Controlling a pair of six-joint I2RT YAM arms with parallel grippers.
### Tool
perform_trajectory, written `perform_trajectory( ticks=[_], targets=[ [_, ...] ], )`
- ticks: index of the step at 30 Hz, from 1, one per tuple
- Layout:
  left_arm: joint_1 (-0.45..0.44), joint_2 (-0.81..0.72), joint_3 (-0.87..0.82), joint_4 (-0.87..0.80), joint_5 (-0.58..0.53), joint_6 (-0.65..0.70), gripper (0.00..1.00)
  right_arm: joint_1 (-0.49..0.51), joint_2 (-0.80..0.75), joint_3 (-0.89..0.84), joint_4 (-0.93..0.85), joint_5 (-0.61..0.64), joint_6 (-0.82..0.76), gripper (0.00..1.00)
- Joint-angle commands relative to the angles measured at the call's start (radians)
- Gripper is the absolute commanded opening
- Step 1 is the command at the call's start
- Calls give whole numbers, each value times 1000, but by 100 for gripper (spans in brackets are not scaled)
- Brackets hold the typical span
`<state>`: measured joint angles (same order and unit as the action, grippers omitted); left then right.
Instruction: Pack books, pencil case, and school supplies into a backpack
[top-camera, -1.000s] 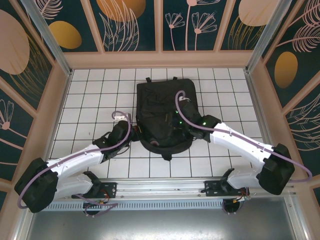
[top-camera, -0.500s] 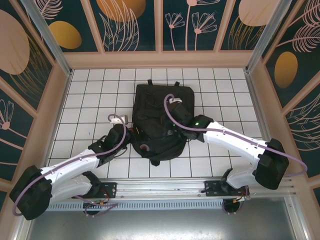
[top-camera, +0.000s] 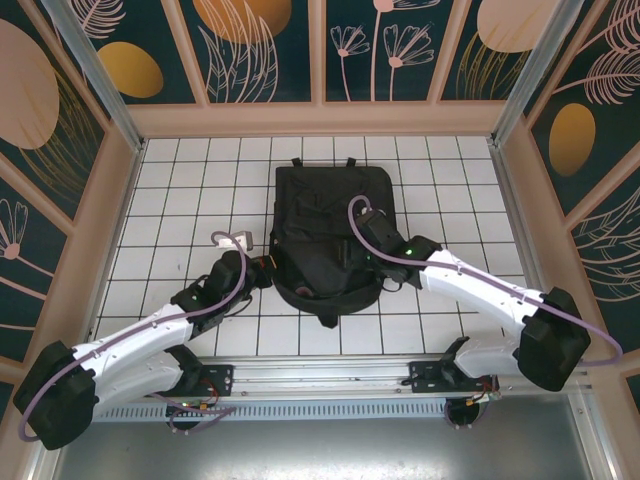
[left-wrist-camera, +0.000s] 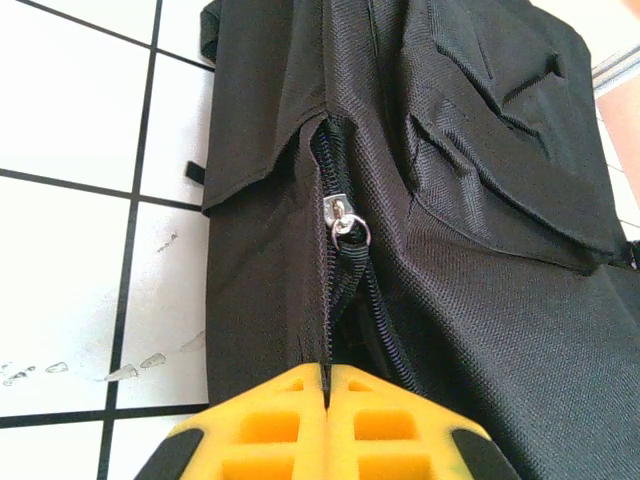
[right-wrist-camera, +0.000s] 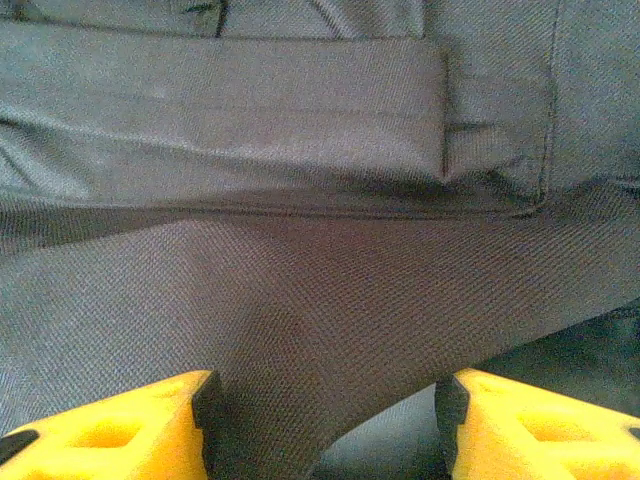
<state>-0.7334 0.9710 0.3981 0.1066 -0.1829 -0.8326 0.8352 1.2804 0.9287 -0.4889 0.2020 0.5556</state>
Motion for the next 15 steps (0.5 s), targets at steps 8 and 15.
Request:
perform_trajectory(
  ticks=[8,15],
  targets=[
    [-1,-62,-25,39,7,-3,0,66,-88,130,-214,187,-35,67],
    [-1,-96,-38,49,5,1,0,84,-201,47,101,-172,5,34]
  ],
)
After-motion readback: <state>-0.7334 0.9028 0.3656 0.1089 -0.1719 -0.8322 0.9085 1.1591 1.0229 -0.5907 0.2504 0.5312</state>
